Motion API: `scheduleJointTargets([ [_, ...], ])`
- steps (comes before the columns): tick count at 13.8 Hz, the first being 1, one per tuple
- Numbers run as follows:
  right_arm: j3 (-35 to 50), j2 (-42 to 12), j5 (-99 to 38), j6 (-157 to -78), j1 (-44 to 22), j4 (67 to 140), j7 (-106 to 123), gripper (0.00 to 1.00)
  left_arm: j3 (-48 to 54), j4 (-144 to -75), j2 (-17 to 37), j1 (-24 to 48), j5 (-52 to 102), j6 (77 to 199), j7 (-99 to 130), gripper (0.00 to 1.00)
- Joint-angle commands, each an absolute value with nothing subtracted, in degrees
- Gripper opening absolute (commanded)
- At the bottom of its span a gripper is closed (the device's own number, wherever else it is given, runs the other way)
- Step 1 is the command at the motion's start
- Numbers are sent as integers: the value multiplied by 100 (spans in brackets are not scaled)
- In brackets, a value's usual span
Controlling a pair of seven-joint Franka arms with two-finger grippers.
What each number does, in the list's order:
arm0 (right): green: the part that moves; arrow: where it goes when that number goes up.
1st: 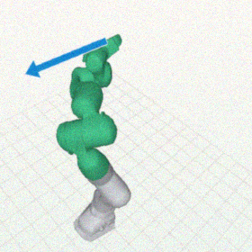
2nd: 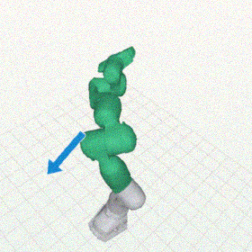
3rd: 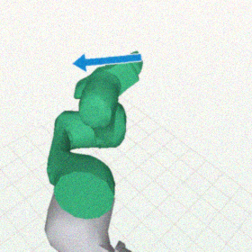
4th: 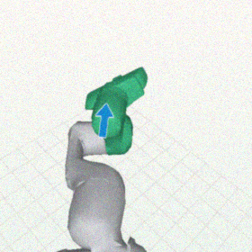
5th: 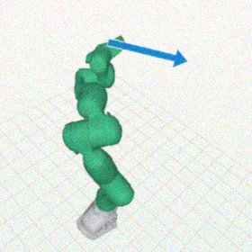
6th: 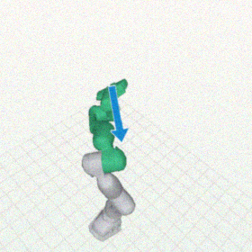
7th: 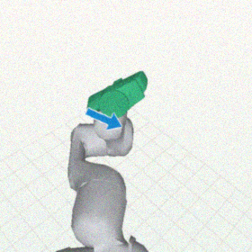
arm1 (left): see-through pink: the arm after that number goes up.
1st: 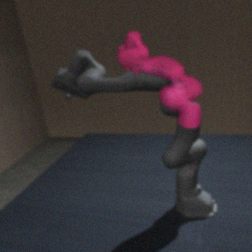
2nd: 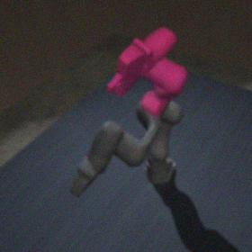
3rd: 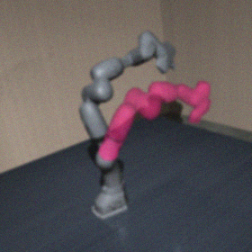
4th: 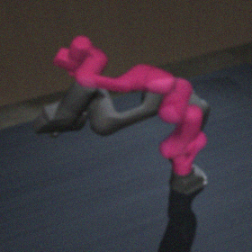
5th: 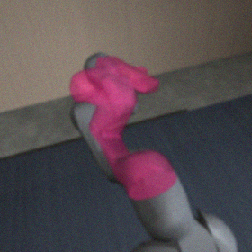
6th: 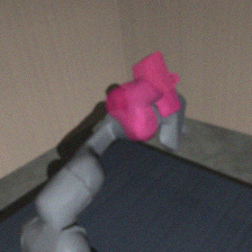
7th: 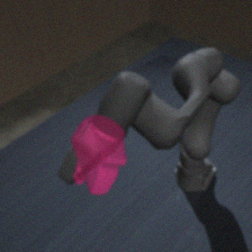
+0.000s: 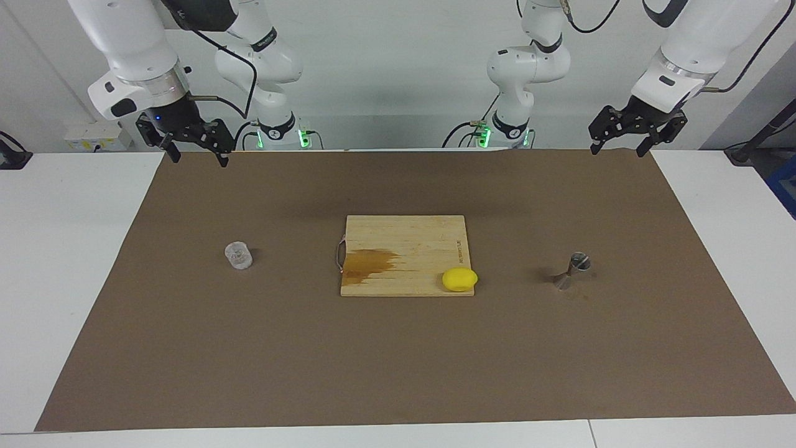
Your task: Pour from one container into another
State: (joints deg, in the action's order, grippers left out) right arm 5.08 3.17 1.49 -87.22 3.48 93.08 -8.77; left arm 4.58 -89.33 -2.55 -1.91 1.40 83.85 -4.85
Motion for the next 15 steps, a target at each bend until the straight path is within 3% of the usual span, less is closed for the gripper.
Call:
scheduleJointTargets([
  [1,545,422,53,-8692,439,9396,-870,100,439,-8824,-228,-193,202,8262,-554,100],
  [12,536,422,53,-8692,439,9396,-870,100,439,-8938,-272,-167,193,8367,-554,100],
  [15,536,422,53,-8692,439,9396,-870,100,439,-9306,-386,-167,193,8805,-528,100],
])
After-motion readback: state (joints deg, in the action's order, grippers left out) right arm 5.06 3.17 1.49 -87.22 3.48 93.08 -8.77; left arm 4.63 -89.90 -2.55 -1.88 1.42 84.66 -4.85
